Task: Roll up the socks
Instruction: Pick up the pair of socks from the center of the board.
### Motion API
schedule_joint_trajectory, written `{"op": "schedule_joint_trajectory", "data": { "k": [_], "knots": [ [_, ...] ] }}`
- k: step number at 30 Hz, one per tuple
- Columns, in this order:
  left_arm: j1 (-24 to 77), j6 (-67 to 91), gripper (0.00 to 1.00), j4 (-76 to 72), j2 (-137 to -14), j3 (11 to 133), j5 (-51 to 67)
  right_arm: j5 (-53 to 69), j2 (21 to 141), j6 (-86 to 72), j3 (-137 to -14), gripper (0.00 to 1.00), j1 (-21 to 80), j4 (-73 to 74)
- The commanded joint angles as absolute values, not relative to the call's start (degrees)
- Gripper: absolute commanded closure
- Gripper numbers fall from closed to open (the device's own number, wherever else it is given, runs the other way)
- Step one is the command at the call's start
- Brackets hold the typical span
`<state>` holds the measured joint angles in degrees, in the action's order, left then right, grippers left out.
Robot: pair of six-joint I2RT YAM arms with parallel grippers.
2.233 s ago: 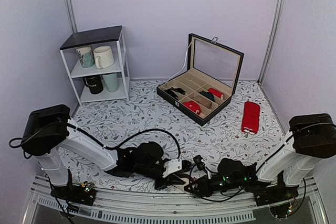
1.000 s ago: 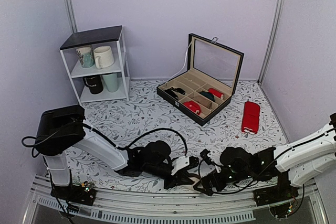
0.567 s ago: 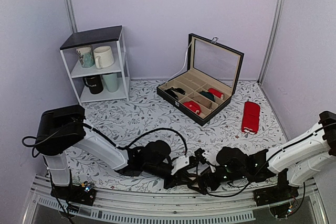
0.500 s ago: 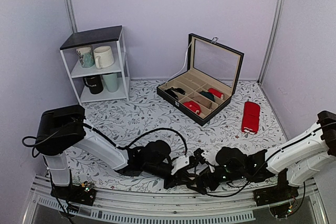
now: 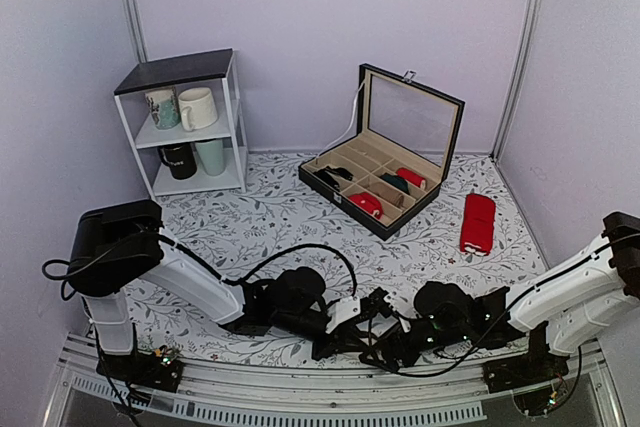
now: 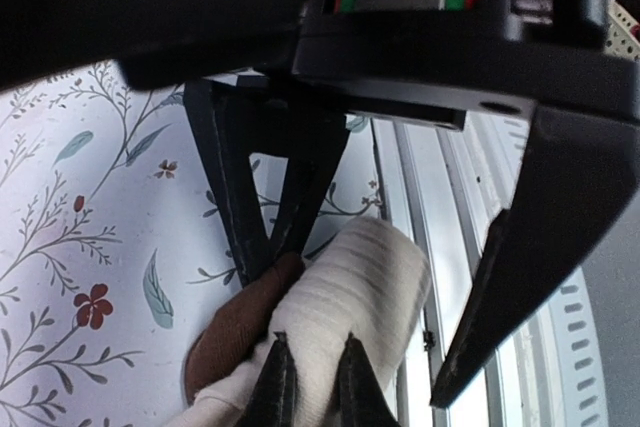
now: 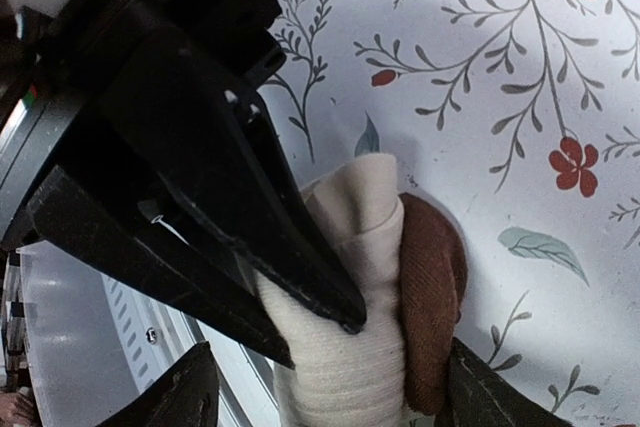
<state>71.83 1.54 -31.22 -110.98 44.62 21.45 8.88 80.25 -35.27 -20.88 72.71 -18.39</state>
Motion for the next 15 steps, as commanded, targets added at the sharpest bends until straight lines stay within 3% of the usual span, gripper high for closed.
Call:
{"op": "schedule_joint_trajectory", "data": {
  "k": [1, 7, 15],
  "knots": [
    [72.0, 1.0, 1.00, -11.4, -117.5, 40.9, 19.4, 11.1, 81.0, -36.8, -19.0, 0.30, 72.8, -13.1],
    [72.1, 0.9, 1.00, -11.7, -117.5, 41.0, 19.3, 10.4, 84.7, -36.7, -20.0, 0.42, 72.8, -13.1],
    [72.0, 1.0, 0.98, -13.3, -114.9, 40.4, 17.4, 8.5, 85.6, -37.8, -19.7, 0.90, 72.8, -12.9]
  ]
}}
